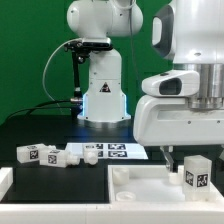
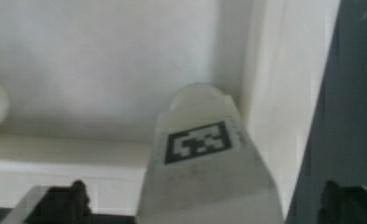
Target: Assemble one leg
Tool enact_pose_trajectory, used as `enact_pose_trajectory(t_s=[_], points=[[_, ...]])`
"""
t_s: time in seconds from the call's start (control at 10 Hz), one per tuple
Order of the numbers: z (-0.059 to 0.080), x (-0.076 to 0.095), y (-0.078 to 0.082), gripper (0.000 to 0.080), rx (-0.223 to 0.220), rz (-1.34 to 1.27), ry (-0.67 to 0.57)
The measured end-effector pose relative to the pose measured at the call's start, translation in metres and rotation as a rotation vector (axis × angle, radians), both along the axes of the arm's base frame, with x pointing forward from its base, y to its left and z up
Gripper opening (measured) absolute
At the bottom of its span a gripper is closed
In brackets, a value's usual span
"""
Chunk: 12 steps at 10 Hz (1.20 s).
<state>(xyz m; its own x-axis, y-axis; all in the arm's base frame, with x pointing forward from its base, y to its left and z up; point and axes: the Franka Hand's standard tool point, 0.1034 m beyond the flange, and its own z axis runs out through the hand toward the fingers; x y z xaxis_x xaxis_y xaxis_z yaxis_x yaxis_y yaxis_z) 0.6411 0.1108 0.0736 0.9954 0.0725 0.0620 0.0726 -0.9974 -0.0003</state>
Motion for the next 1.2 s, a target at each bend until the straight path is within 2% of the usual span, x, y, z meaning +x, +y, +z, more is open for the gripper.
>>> enact_pose_trajectory(t_s=[0.1,0.2,0.3,0.6,1.0,1.2], points=[[-0.0002,-0.0001,0.0000,0.0520,0.003,-0.047,0.001],[-0.0004,-0.0002,0.0003,0.0380,0.011,-0.147,0.002],[-0.0005,-0.0002,0.0003,0.0284,0.016,-0.232,0.002],[-0.0006,-0.0003,0.0006,0.0284,0.027,-0.404,0.003],[0.0004,-0.0054,0.0023,0.0284,0.022,-1.031,0.027],[-0.0008,-0.0014,0.0022,0.0284,0.118,-1.420,0.009]])
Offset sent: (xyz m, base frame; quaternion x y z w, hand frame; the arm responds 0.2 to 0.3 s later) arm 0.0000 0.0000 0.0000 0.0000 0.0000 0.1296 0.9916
